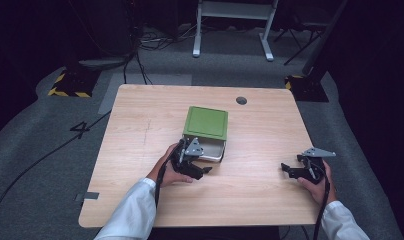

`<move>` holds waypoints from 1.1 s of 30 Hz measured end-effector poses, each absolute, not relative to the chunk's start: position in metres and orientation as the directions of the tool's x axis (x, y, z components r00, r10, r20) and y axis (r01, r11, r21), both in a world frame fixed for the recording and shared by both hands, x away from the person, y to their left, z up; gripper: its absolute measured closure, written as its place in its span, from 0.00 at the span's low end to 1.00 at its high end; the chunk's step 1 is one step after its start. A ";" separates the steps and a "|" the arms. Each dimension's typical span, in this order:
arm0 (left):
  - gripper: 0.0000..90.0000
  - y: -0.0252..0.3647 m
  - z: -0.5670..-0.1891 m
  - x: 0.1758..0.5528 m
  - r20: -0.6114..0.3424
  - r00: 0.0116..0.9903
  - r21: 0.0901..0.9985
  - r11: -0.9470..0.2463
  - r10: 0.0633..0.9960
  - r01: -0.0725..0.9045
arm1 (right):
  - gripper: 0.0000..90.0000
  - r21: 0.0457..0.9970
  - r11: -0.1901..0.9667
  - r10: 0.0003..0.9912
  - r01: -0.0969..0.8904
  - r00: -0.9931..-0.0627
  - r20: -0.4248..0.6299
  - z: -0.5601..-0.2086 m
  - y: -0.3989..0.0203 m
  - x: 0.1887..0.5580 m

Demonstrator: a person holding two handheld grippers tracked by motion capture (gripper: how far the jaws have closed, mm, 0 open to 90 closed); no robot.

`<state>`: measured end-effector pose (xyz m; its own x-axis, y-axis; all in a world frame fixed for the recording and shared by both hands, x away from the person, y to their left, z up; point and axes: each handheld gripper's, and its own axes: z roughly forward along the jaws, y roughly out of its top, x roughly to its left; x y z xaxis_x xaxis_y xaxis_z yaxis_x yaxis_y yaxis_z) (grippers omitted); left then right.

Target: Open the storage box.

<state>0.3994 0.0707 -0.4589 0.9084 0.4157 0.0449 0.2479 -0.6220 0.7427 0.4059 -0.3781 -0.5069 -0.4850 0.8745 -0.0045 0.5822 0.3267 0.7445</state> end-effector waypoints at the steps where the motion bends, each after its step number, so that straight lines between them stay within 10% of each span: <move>1: 0.30 0.070 -0.460 0.400 0.049 0.910 0.738 -0.629 0.412 0.244 | 0.17 0.745 0.327 0.874 0.582 -0.486 -0.004 -0.507 -0.378 0.406; 33: 0.70 0.069 -0.463 0.399 0.018 0.941 0.720 -0.657 0.339 0.223 | 0.17 0.744 0.332 0.870 0.579 -0.492 -0.005 -0.507 -0.378 0.405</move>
